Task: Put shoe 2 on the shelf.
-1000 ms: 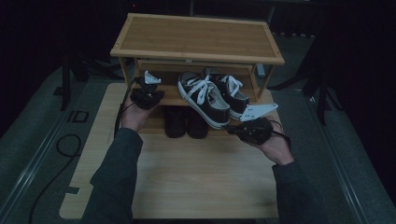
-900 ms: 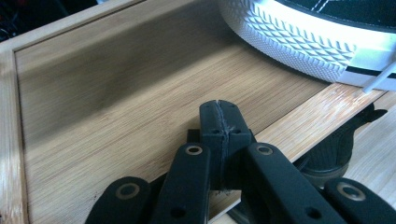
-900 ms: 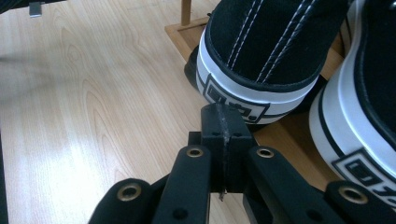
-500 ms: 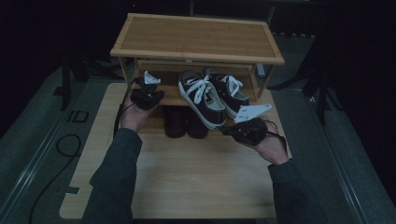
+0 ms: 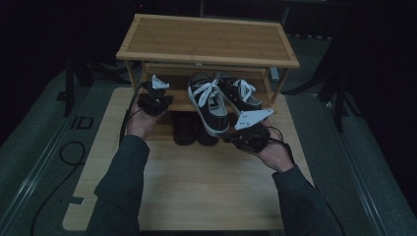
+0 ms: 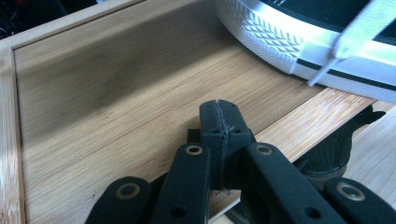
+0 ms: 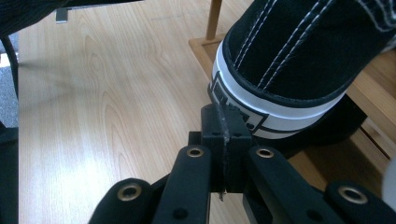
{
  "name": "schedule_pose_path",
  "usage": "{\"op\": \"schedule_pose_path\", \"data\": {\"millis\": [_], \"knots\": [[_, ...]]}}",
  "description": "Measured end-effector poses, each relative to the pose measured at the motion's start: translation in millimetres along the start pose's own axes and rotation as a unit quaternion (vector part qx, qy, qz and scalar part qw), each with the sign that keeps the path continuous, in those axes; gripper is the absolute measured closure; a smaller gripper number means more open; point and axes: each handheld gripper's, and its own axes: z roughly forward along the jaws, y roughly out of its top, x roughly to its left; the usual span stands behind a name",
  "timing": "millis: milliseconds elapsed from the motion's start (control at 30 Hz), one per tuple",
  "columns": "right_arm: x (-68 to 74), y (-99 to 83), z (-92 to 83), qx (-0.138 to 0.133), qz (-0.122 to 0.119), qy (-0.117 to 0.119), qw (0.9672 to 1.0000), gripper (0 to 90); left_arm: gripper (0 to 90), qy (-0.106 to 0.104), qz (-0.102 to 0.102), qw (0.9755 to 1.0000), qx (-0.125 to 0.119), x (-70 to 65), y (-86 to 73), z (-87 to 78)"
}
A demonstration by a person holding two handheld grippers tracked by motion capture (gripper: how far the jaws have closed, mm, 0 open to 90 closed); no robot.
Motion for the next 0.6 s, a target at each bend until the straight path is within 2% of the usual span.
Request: {"op": "schedule_pose_path", "data": {"millis": [367, 467, 600], "knots": [[2.4, 9.2, 10.5, -0.009, 0.001, 0.003, 1.0, 90.0, 90.0, -0.004, -0.006, 1.0, 0.002, 0.3, 0.6, -0.1], [0.1, 11.1, 12.4, -0.019, 0.006, 0.0, 0.9998, 90.0, 90.0, -0.008, -0.012, 0.9999, -0.002, 0.6, 0.2, 0.3], [-1.9, 13.6, 14.1, -0.031, 0.01, -0.001, 0.9995, 90.0, 90.0, -0.01, -0.011, 0.9999, -0.003, 1.3, 0.2, 0.3]]}}
